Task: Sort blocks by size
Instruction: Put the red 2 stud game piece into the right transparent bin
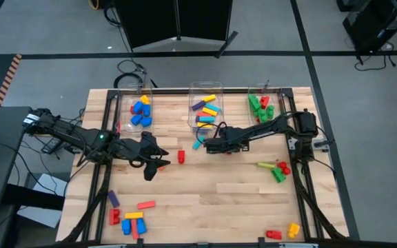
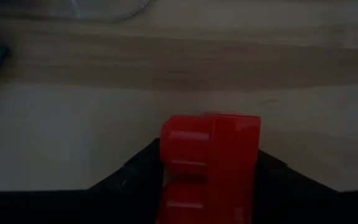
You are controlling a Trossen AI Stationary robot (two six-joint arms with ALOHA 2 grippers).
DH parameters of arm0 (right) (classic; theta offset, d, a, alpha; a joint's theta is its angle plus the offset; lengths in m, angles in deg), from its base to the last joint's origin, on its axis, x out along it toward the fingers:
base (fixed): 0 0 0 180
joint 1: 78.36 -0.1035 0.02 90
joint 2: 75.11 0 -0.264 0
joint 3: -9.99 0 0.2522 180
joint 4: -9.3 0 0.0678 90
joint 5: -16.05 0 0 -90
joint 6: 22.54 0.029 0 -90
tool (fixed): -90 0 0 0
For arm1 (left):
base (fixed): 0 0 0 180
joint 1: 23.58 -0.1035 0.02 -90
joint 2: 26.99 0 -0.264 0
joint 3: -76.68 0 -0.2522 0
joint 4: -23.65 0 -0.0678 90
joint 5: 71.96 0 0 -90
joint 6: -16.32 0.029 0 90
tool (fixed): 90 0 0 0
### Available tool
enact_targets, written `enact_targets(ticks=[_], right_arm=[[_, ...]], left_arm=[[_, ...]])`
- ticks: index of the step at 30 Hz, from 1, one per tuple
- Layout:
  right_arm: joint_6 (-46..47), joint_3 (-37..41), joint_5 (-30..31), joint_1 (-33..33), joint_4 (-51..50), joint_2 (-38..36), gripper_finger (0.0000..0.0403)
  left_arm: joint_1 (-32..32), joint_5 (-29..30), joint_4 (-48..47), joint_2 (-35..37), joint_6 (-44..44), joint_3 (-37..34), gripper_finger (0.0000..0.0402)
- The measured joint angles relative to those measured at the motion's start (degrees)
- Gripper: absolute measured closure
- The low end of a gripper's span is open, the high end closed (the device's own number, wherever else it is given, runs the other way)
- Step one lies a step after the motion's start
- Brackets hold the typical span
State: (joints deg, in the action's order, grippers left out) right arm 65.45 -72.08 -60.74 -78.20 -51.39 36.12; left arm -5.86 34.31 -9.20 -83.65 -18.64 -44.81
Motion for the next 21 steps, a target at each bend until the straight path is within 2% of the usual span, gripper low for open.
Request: enact_targets(ticks=[7, 12, 16, 21], right_arm=[[-5.00, 0.34, -3.70, -0.59, -0.95, -4.05, 0.0220], [-8.53, 0.28, -1.61, -1.89, -1.05, -8.16, 0.0219], [-10.24, 0.20, -1.23, -3.12, -1.40, -12.66, 0.0222], [-11.51, 0.17, 1.01, -3.83, -5.38, -19.79, 0.0217]], left_arm=[[0.00, 2.10, -0.02, 0.00, 0.00, 0.00, 0.0190], [-0.09, 3.36, -0.02, 0.00, 0.19, 0.00, 0.0190], [-0.09, 3.48, -0.02, 0.00, 3.92, 0.00, 0.0190], [-0.09, 3.53, 0.05, 0.00, 4.72, 0.00, 0.0190]])
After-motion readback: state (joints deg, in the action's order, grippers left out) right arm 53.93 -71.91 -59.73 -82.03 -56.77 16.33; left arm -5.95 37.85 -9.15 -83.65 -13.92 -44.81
